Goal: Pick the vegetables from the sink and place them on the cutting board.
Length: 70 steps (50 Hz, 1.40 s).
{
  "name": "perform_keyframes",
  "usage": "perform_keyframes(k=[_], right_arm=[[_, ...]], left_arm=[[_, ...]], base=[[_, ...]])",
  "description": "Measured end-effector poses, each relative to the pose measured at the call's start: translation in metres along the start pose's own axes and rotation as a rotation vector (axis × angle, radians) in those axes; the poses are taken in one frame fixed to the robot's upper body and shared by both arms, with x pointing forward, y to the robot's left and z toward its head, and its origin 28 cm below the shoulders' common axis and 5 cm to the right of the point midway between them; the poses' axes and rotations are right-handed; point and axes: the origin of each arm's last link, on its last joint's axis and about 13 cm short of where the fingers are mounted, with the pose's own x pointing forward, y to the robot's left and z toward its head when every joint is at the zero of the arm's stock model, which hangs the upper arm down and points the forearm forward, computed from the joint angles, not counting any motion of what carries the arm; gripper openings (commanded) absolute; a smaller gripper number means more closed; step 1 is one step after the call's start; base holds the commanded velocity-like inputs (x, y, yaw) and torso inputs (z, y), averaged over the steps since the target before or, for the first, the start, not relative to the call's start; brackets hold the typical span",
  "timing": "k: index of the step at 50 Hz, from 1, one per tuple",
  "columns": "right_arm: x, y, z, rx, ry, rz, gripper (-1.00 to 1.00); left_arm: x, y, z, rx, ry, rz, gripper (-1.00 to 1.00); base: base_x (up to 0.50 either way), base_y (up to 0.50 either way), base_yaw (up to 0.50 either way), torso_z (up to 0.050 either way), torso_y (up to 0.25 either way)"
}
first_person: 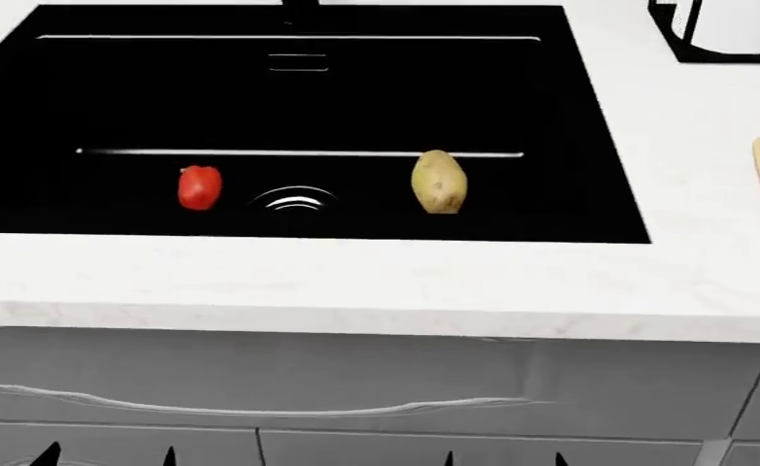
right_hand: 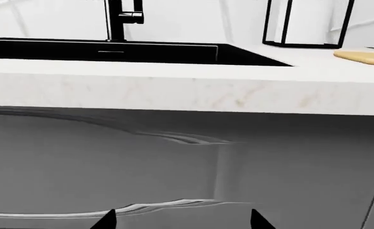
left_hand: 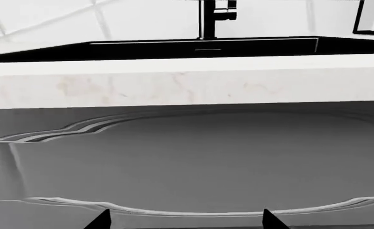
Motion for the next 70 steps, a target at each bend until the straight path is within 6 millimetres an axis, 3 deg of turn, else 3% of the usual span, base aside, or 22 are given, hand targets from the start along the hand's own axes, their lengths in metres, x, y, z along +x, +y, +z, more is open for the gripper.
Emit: perform_keyframes(k=[14,52,70], right_arm=[[0.0000,0.0009,-0.0009,-0.003,0.011,0.003,1.00],[-0.0005,0.0017,-0.0008,-0.025,0.019,0.005,1.00],[0.0019,0.0021,0.0048,-0.029,0.023,-0.012,1.00]], left_arm=[[-0.0006,-0.0005,-0.0007,0.001,-0.004,-0.011,1.00],[-0.0033,-0.0025,0.0015,0.017,-0.078,-0.049,1.00],[-0.0030,-0.0004,0.0083,-0.018,-0.055,-0.008,1.00]], base=[[0.00,0.03,0.00,0.001,0.000],[0.00,0.00,0.00,0.049,0.000],[0.00,0.00,0.00,0.000,0.000]])
